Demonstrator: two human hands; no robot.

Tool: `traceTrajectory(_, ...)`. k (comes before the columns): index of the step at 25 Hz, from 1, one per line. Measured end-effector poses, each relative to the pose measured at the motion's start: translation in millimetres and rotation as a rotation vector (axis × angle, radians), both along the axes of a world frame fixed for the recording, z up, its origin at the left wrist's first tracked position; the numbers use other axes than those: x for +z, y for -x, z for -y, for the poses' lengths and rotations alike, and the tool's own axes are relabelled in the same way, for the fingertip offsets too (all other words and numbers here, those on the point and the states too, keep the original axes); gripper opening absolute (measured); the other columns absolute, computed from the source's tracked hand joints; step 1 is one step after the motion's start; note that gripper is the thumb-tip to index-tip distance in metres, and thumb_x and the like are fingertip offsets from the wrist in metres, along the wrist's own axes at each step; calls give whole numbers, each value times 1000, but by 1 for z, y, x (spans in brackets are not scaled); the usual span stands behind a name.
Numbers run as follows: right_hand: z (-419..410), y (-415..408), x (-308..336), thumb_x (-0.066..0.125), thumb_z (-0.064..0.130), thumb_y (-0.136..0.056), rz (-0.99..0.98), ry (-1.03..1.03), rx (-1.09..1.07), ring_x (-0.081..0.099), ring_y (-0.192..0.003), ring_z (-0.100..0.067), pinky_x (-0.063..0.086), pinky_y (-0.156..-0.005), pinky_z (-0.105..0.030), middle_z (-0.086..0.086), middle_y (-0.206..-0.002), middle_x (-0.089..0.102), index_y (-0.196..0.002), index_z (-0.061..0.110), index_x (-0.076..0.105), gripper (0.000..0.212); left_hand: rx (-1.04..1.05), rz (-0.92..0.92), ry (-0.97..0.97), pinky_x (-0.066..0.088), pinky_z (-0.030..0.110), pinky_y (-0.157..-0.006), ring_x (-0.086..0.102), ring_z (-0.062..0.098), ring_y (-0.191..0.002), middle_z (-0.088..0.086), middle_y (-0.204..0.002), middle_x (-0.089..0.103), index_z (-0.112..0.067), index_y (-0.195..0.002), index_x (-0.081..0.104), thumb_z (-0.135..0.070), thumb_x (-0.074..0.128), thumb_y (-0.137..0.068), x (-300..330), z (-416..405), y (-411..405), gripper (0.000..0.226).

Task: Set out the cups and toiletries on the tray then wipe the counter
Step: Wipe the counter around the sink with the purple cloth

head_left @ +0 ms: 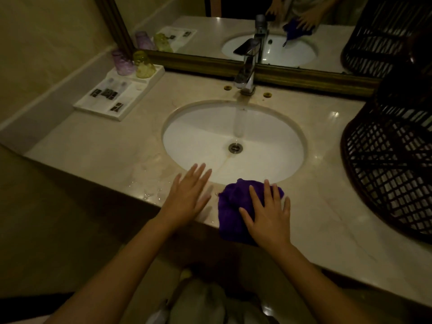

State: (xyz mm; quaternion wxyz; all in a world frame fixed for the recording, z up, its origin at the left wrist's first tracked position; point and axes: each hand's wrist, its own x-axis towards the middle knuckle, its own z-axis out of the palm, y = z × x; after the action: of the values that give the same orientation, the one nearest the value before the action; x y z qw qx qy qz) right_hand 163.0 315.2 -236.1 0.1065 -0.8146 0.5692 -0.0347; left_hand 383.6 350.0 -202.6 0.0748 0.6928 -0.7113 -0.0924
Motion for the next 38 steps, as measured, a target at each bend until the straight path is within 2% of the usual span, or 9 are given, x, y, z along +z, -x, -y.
traceTrajectory(5,5,-33,-5,33,60,-80,-105,-28,-184,-7,-143,-32,-9,-112,-54,-19,-156,-1,-146,22,14,78,51,94,37,-10,52,-113,-18,14,-142,-5,-154,-19,-39,-141,-14,-70,4,-82,-2,18,-126,69)
traceTrajectory(10,-7,-55,-6,24,57,-79,-110,112,-261,7,-144,-30,2,-111,-57,-12,-157,13,-145,29,18,72,139,142,-68,-7,58,-111,-17,17,-143,0,-157,-16,-35,-141,-15,-56,19,-89,-21,45,-246,66)
traceTrajectory(15,-11,-70,-7,15,60,-80,-164,63,-356,6,-144,-32,7,-112,-60,-9,-156,18,-145,30,21,71,101,84,-112,-10,58,-110,-13,17,-144,-2,-158,-11,-36,-145,-4,-48,16,-94,-43,43,-283,56)
traceTrajectory(18,-12,-93,-11,20,58,-84,-145,2,-573,-1,-144,-30,3,-109,-64,-8,-157,12,-145,32,15,67,142,73,-91,0,59,-112,1,19,-145,0,-159,5,-35,-145,8,-43,17,-95,-52,48,-289,51)
traceTrajectory(21,-16,-136,-14,31,51,-90,-81,6,-848,1,-143,-35,9,-108,-68,-16,-156,12,-147,23,15,66,94,70,-94,1,56,-111,4,19,-145,-2,-159,8,-39,-144,8,-46,16,-94,-56,51,-300,52)
traceTrajectory(23,-16,-162,-14,31,51,-89,-66,0,-887,2,-143,-37,10,-108,-69,-21,-155,12,-147,19,15,68,40,73,-84,3,53,-111,6,19,-145,-3,-158,11,-40,-144,10,-48,12,-91,-57,52,-310,54)
traceTrajectory(27,-11,-217,-12,28,56,-87,-67,13,-738,5,-143,-36,8,-110,-66,-20,-154,16,-146,22,17,69,22,104,-33,6,53,-110,13,21,-143,0,-157,17,-38,-144,15,-43,14,-90,-59,52,-313,54)
traceTrajectory(32,-22,-271,-14,15,70,-83,-38,37,-288,-6,-144,-27,-9,-110,-53,-5,-157,6,-144,38,9,69,17,110,-3,5,53,-111,13,22,-143,0,-157,18,-38,-144,15,-44,14,-91,-62,53,-314,54)
traceTrajectory(38,-54,-246,-16,33,49,-92,-44,120,260,21,-141,-21,20,-111,-52,2,-150,34,-140,35,31,50,5,92,-53,1,52,-112,7,22,-145,1,-158,11,-34,-145,12,-47,12,-89,-54,51,-311,58)
